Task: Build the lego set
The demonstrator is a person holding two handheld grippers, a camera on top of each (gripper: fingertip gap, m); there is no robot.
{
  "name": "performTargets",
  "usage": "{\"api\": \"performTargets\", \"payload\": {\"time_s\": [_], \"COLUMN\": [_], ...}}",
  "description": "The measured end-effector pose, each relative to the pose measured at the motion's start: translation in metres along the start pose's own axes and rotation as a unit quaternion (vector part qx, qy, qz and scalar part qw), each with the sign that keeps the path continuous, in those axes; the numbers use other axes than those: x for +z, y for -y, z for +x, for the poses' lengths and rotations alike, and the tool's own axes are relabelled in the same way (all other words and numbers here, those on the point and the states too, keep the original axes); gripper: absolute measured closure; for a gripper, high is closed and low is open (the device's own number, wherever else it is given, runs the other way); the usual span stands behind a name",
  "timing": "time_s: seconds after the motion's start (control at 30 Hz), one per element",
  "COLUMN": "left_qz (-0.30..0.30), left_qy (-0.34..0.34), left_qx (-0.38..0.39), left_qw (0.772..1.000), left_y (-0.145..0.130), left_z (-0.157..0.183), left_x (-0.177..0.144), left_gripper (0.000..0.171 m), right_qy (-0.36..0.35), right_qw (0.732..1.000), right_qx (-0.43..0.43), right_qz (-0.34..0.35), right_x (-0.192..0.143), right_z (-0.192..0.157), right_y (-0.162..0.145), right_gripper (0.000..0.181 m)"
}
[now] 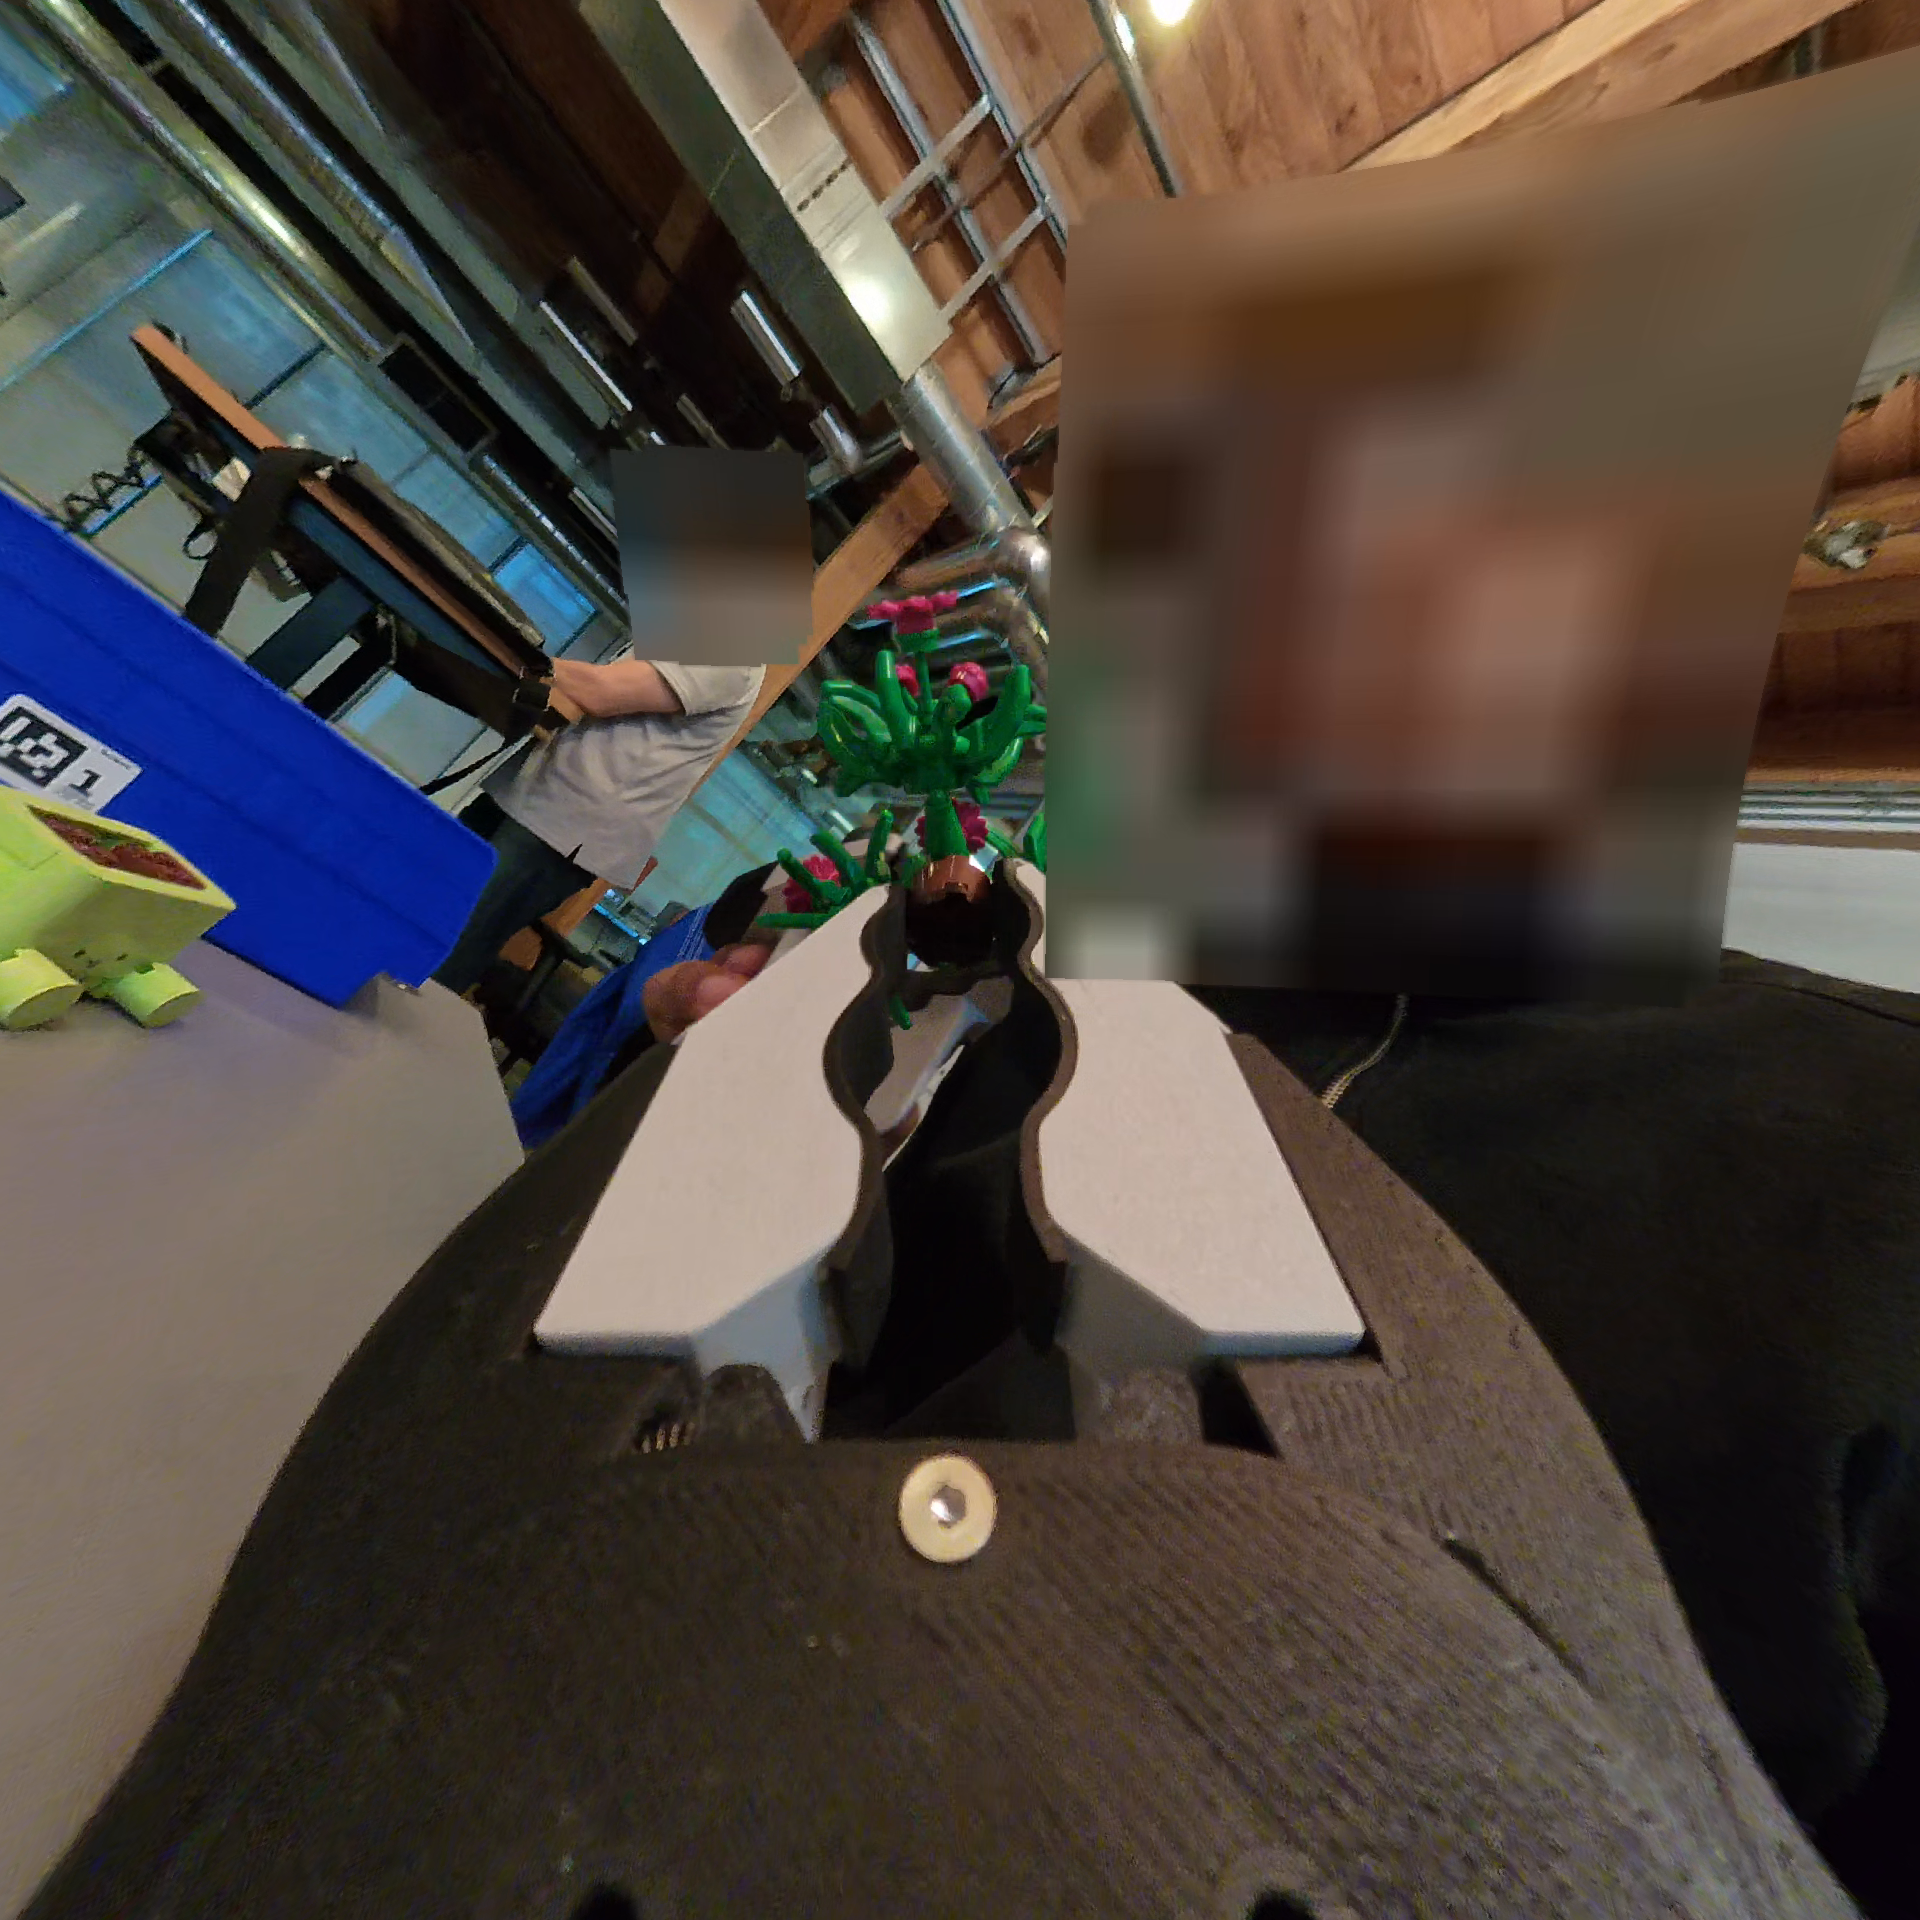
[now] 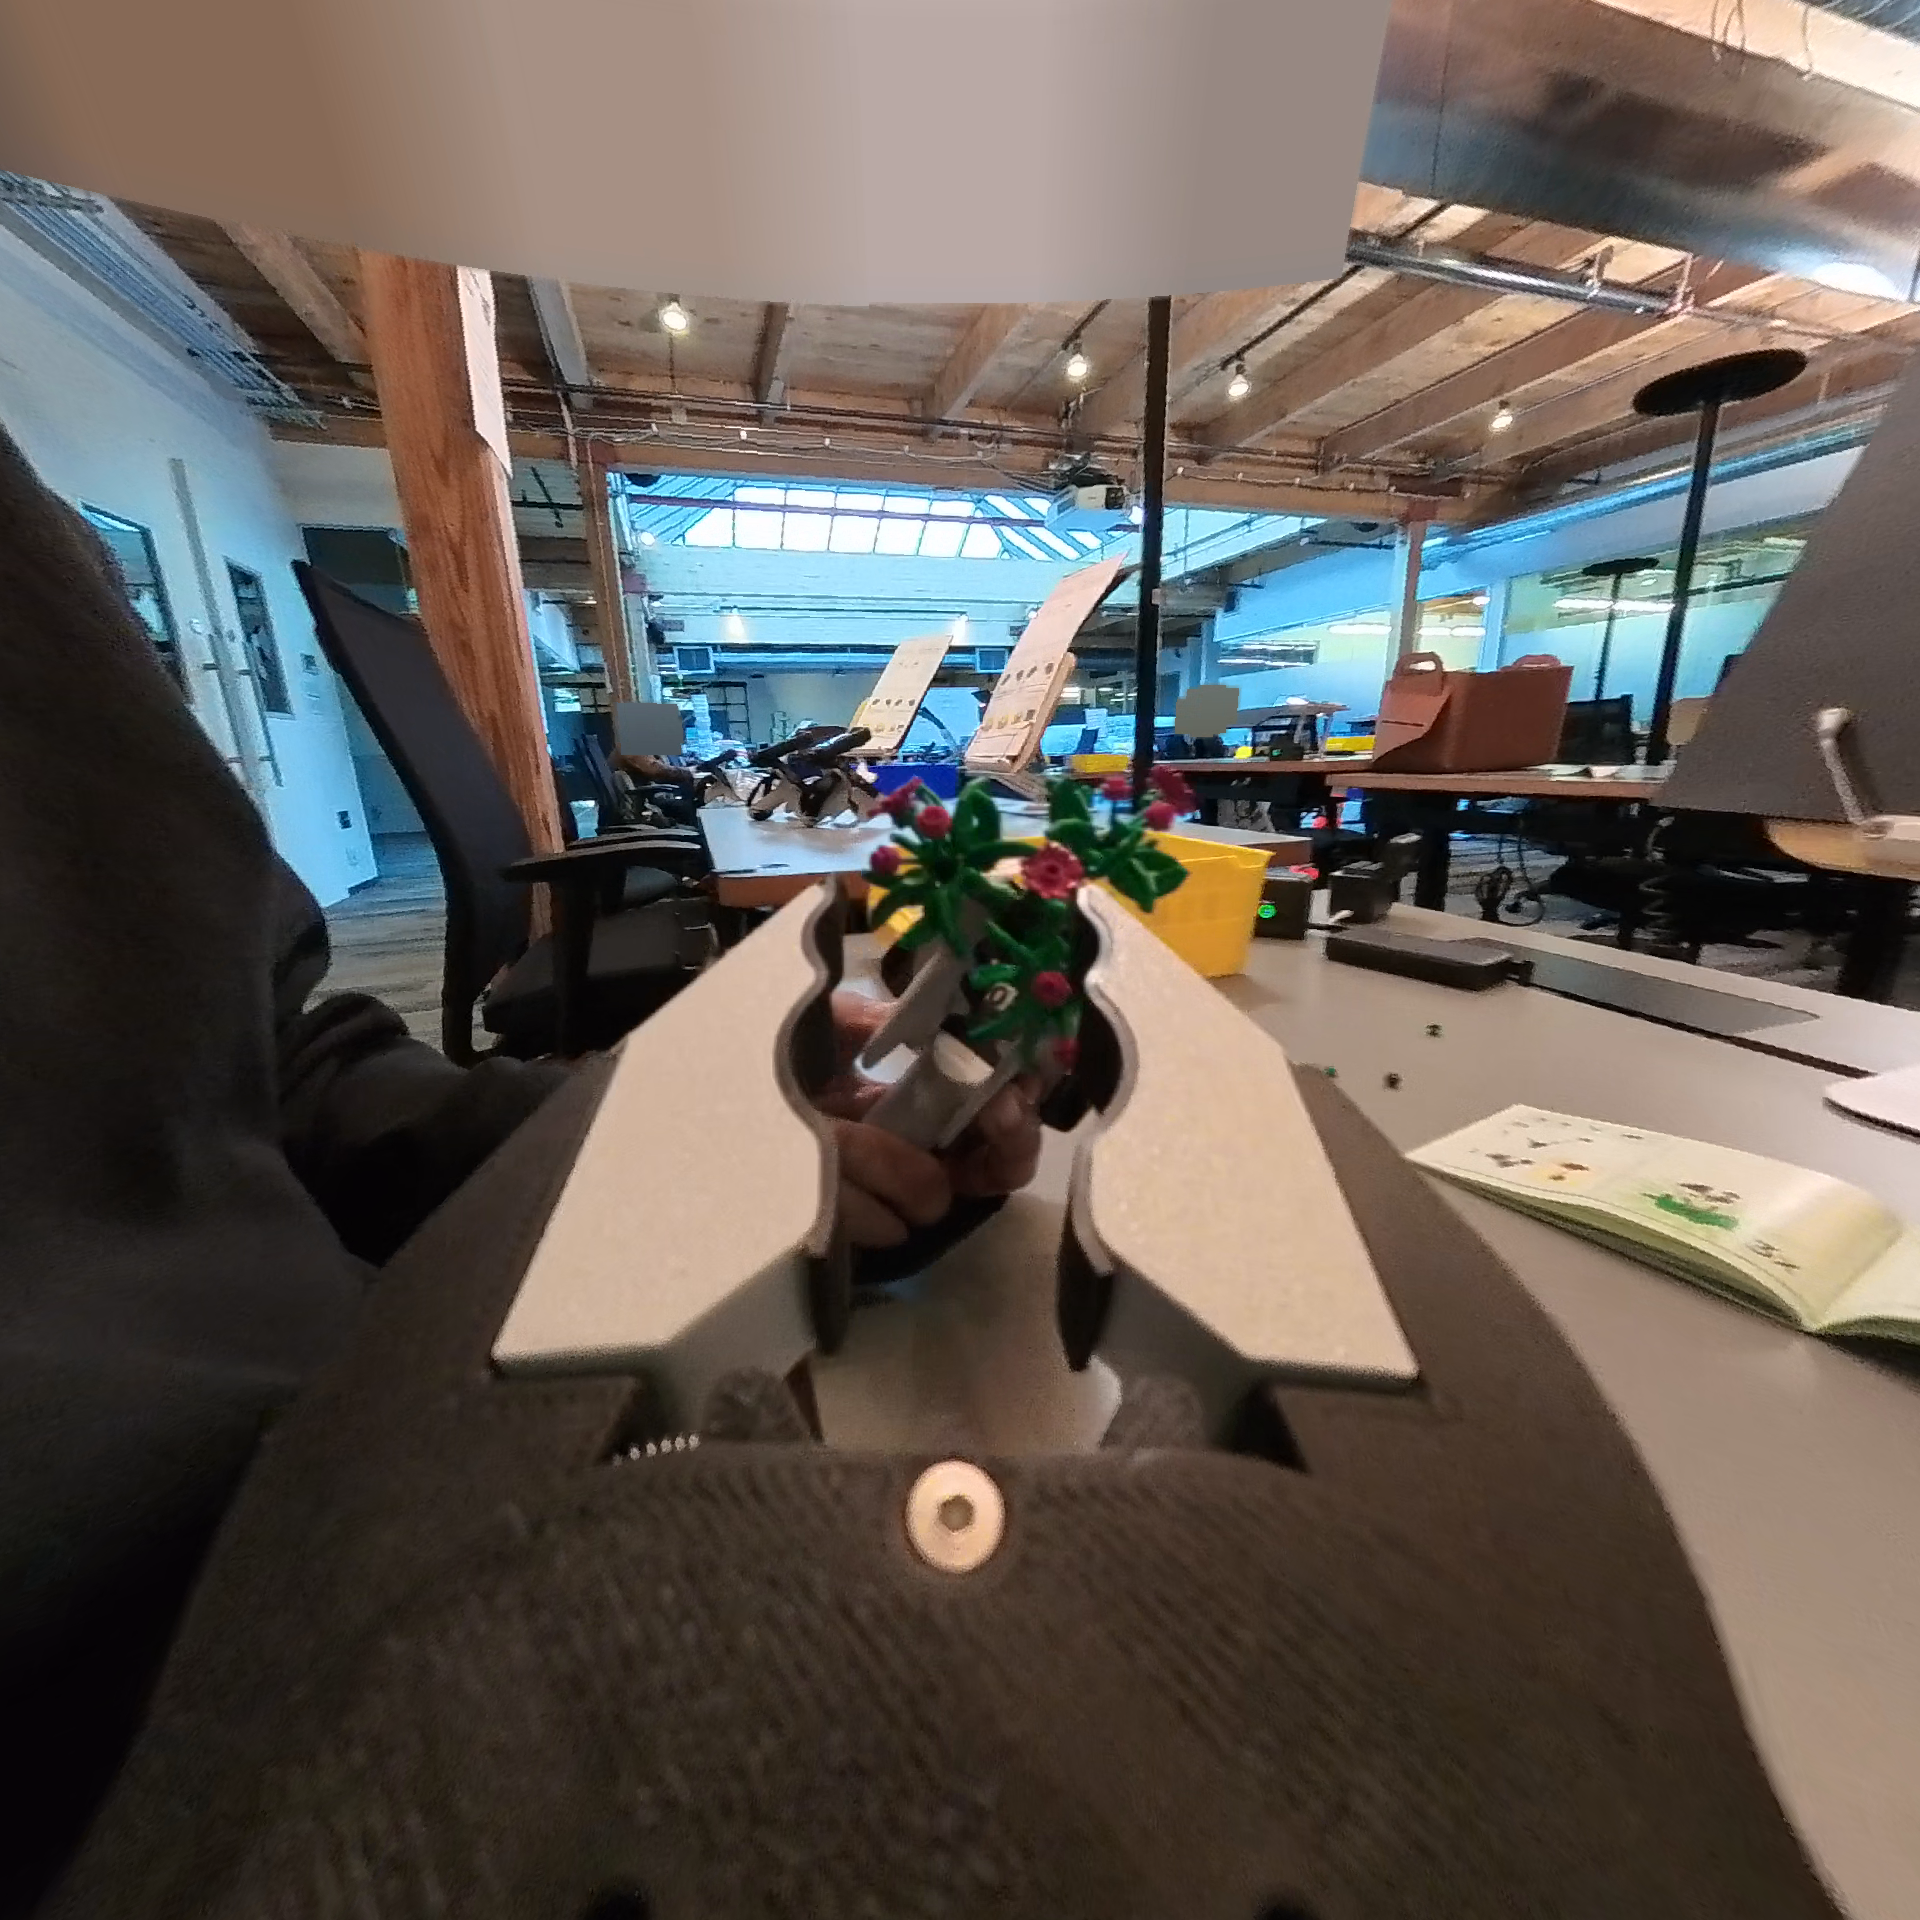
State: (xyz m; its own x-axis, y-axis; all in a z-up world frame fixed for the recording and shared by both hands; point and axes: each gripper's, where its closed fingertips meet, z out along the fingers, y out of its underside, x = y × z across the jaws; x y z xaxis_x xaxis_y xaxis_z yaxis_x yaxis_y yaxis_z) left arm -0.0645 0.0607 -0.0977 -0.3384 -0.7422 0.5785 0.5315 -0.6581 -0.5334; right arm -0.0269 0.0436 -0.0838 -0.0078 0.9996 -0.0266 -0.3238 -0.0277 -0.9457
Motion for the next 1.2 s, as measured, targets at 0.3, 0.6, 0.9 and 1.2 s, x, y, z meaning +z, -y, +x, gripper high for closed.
{"api": "performTargets", "payload": {"time_s": [0.3, 0.6, 0.9, 1.2], "left_qz": [-0.039, -0.025, 0.012, 0.012], "left_qy": [0.037, 0.064, 0.106, 0.194], "left_qx": [0.019, 0.032, 0.061, 0.120], "left_qw": [0.998, 0.997, 0.992, 0.974], "left_y": [-0.013, -0.009, 0.003, 0.004], "left_z": [-0.009, -0.014, -0.021, -0.035], "left_x": [0.007, 0.006, -0.001, -0.004], "left_gripper": [0.158, 0.158, 0.159, 0.159], "right_qy": [0.023, 0.020, -0.024, -0.079], "right_qw": [0.999, 0.999, 0.998, 0.993], "right_qx": [-0.012, -0.031, -0.043, -0.070], "right_qz": [-0.021, -0.033, -0.041, -0.061], "right_x": [0.009, 0.010, 0.005, -0.002], "right_z": [-0.016, -0.017, -0.003, 0.014], "right_y": [-0.009, -0.013, -0.013, -0.016], "right_gripper": [0.141, 0.143, 0.147, 0.157]}}
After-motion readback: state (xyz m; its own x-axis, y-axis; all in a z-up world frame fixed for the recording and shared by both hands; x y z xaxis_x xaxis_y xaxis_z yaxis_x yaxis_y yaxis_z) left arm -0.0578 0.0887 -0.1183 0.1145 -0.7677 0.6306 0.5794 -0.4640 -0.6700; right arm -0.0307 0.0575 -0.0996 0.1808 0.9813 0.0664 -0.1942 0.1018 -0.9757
